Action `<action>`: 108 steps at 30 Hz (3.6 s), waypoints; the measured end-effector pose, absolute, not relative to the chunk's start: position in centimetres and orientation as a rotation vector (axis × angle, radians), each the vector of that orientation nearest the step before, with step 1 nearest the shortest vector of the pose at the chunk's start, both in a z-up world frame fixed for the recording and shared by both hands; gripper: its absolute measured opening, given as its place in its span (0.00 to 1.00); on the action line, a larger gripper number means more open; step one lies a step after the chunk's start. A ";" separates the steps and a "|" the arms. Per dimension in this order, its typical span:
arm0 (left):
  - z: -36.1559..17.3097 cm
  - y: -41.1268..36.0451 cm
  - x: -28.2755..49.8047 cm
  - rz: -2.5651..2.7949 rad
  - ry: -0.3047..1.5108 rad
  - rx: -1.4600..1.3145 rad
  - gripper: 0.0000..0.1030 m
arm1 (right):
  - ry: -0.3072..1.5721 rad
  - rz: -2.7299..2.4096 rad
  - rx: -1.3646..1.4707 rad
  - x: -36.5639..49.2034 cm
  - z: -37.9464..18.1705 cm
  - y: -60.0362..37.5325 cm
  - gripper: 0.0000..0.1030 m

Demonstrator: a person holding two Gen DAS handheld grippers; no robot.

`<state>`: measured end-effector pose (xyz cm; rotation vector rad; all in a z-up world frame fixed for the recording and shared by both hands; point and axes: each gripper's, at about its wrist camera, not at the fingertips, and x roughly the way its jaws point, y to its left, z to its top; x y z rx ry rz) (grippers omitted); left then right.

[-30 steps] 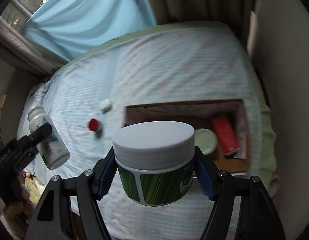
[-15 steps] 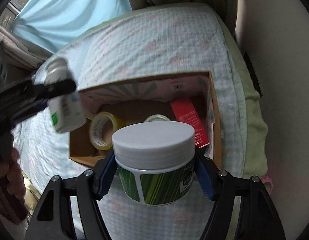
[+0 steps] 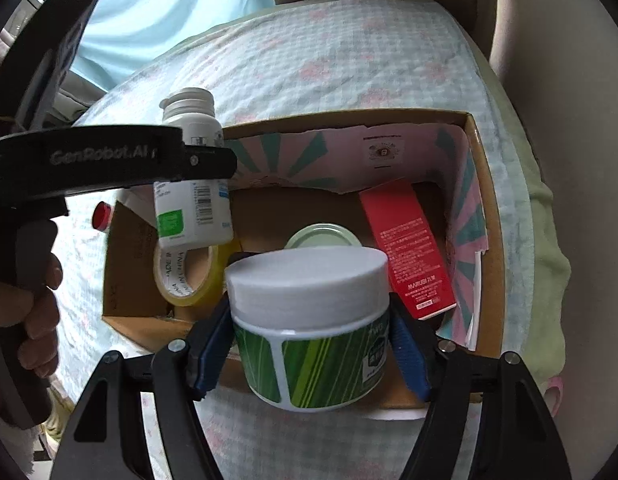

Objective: Organize rigid objects
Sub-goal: 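Open both tools to drop pill bottle and green jar into the box, then move both tools toward the red-capped container and white earbud case, then grasp the red-capped container with left tool while right tool grasps the earbud case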

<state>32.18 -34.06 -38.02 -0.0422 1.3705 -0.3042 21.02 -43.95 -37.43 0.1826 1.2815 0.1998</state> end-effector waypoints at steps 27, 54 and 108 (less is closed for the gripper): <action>-26.7 -28.3 26.1 -0.303 1.191 0.038 1.00 | 1.203 0.094 0.119 16.7 -29.5 -42.6 1.00; -19.3 2.5 16.0 -0.170 1.031 0.034 1.00 | 1.086 0.087 0.034 15.5 -17.4 -21.9 1.00; -48.8 -2.5 32.8 -0.274 1.225 0.201 0.50 | 1.686 0.355 -0.161 43.3 -48.5 -4.6 0.54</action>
